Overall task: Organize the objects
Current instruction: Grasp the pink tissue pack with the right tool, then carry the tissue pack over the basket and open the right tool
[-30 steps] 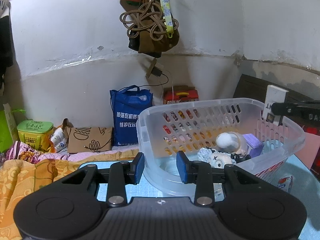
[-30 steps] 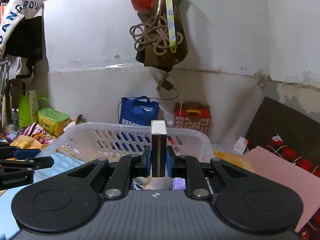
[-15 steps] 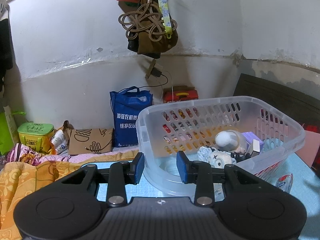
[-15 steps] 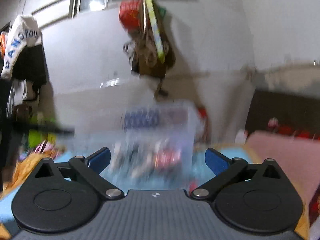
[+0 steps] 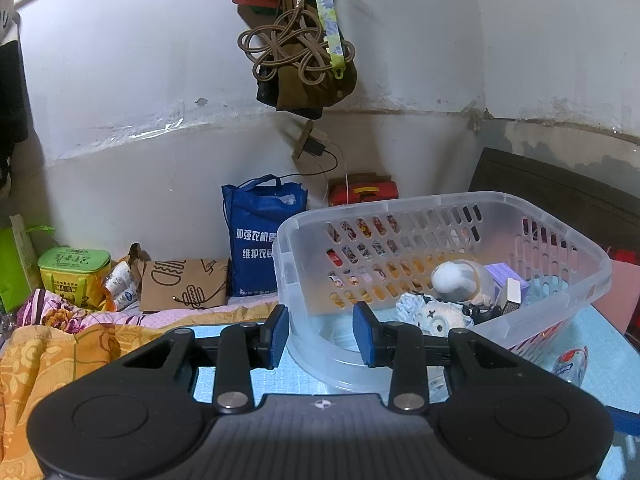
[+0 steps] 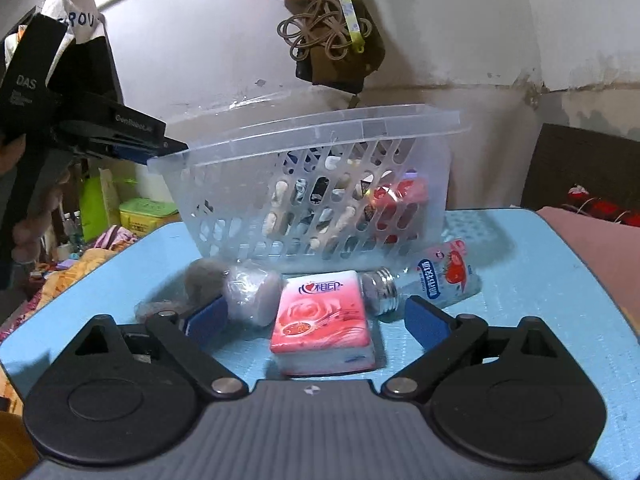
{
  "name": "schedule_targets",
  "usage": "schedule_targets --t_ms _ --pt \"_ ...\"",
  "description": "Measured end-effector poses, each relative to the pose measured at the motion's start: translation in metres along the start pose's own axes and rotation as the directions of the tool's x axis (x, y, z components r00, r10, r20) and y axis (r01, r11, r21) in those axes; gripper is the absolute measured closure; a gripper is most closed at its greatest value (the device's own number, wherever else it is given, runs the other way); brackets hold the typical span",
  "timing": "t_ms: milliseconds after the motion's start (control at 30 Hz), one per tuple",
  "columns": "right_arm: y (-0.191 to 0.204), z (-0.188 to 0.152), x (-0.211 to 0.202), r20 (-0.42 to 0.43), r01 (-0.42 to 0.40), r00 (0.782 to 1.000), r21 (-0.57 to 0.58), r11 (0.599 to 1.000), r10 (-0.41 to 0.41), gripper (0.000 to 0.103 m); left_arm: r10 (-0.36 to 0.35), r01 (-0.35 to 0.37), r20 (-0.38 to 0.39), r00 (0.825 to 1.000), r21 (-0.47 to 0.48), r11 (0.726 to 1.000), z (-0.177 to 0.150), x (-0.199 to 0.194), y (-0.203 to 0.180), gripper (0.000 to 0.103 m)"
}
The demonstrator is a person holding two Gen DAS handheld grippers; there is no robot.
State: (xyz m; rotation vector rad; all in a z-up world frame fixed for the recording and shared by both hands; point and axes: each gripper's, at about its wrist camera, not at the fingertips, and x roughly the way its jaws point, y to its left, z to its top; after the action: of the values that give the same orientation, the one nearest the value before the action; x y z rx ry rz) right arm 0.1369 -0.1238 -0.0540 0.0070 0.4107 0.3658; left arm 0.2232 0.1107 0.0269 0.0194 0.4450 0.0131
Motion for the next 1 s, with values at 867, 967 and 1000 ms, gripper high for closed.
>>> schedule_targets --t_ms 867,967,1000 --pt "-0.001 -0.014 -0.018 0.131 0.005 0.991 -0.001 1.0 -0.004 0.046 -0.006 0.006 0.002 1.0 0.004 1.0 0.003 0.003 0.0 0.063" --pt "-0.002 -0.015 -0.021 0.155 -0.003 0.988 -0.01 1.0 0.004 0.046 -0.008 0.008 0.004 1.0 0.01 1.0 0.002 0.003 0.0 0.063" --pt "-0.002 -0.016 -0.023 0.169 -0.007 0.986 -0.012 1.0 0.009 0.046 -0.007 0.007 0.003 1.0 0.015 1.0 0.002 0.004 -0.001 0.063"
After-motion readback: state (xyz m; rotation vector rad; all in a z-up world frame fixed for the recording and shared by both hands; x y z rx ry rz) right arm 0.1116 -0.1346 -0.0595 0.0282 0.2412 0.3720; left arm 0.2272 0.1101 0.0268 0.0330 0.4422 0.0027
